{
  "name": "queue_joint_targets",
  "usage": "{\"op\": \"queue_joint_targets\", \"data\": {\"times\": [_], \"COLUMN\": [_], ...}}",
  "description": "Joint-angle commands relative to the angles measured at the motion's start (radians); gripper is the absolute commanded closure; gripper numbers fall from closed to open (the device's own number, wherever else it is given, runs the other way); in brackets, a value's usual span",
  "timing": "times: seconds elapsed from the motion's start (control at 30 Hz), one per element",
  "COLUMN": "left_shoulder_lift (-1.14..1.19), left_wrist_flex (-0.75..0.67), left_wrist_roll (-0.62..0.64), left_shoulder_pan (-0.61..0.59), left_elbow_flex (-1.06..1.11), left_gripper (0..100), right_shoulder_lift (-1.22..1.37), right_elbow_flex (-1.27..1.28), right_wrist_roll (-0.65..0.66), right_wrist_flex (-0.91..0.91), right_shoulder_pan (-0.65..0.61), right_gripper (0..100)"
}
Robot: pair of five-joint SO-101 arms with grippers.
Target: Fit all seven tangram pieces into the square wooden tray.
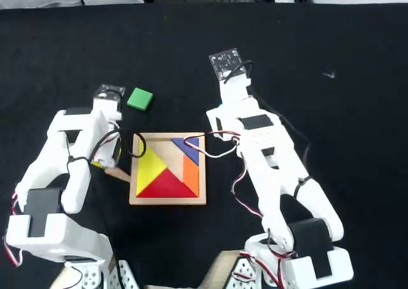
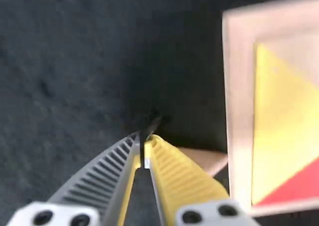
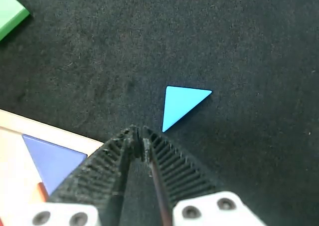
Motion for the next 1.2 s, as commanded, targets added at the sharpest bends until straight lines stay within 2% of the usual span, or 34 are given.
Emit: {"op": "queue_joint_targets", "data": {"times": [0.0,0.07,0.17,0.37,0.43,0.5,0.63,0.7,0.8,1.0,1.17], "left_shoulder_lift": [-0.029,-0.072,-0.167,-0.356,-0.416,-0.482,-0.611,-0.660,-0.689,-0.647,-0.597], "left_wrist_flex": [0.121,0.157,0.173,0.180,0.219,0.311,0.450,0.468,0.448,0.293,0.120], "left_wrist_roll": [-0.005,0.000,0.002,-0.006,-0.008,-0.028,-0.161,-0.255,-0.407,-0.717,-0.752], "left_shoulder_pan": [0.119,0.176,0.194,0.068,0.056,0.111,0.298,0.329,0.306,0.194,0.137], "left_elbow_flex": [-0.018,-0.002,0.019,0.018,0.018,0.010,0.021,0.051,0.097,0.194,0.239], "left_gripper": [97,97,97,97,97,97,96,88,76,76,76], "right_shoulder_lift": [0.002,0.002,0.002,0.002,0.002,0.002,0.002,0.002,0.002,0.002,0.002], "right_elbow_flex": [-0.004,-0.004,-0.002,-0.002,-0.002,-0.002,-0.002,-0.002,-0.002,-0.001,-0.001], "right_wrist_roll": [0.008,0.008,0.008,0.008,0.008,0.008,0.008,0.008,0.008,0.008,0.008], "right_wrist_flex": [-0.021,-0.021,-0.021,-0.021,-0.021,-0.021,-0.021,-0.021,-0.020,-0.020,-0.020], "right_shoulder_pan": [0.014,0.014,0.014,0.014,0.014,0.014,0.014,0.014,0.014,0.014,0.014], "right_gripper": [98.8,98.8,98.8,98.8,98.8,98.8,98.8,98.8,98.8,98.8,98.8]}}
